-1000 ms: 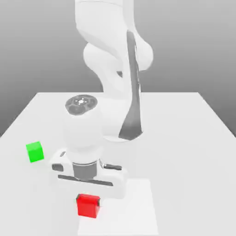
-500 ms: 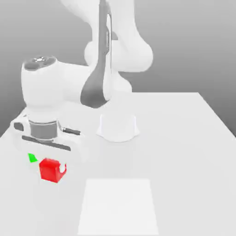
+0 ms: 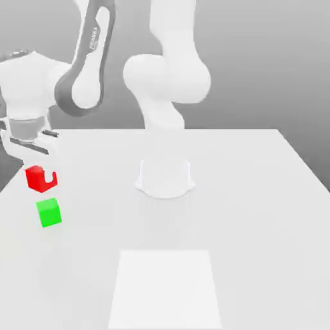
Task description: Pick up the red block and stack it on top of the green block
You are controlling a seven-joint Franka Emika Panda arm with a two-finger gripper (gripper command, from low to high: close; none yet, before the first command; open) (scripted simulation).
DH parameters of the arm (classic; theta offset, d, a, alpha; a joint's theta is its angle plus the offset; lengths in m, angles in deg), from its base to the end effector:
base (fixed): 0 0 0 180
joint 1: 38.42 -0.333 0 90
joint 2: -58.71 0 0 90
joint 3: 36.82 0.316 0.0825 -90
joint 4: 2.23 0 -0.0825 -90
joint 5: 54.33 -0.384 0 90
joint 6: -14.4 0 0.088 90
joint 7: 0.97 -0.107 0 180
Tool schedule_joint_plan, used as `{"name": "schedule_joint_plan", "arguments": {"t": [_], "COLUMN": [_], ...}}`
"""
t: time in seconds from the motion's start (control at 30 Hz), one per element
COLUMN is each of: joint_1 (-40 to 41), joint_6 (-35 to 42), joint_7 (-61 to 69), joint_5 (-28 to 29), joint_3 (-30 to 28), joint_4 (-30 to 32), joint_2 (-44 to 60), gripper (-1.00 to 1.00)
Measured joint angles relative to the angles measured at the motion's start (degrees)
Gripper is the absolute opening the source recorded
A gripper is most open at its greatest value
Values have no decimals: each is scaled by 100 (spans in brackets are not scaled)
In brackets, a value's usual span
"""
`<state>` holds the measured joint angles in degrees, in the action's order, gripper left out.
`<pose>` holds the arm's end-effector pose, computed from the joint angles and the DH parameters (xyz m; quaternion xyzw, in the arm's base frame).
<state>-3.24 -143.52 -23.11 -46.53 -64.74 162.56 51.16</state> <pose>0.1715 -0.3079 0.2240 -0.7782 0.6280 -0.0021 0.0048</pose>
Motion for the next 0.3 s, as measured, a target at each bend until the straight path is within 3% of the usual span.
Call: {"name": "schedule_joint_plan", "arguments": {"t": [0.2,0.23,0.3], "joint_1": [-112,-76,-76], "joint_6": [-847,-932,-932], "joint_7": [878,989,989], "joint_5": [-1252,-1412,-1412], "joint_3": [229,290,290], "joint_4": [-10,-10,-10], "joint_2": [951,1050,1050], "gripper": [-100,100,100]}}
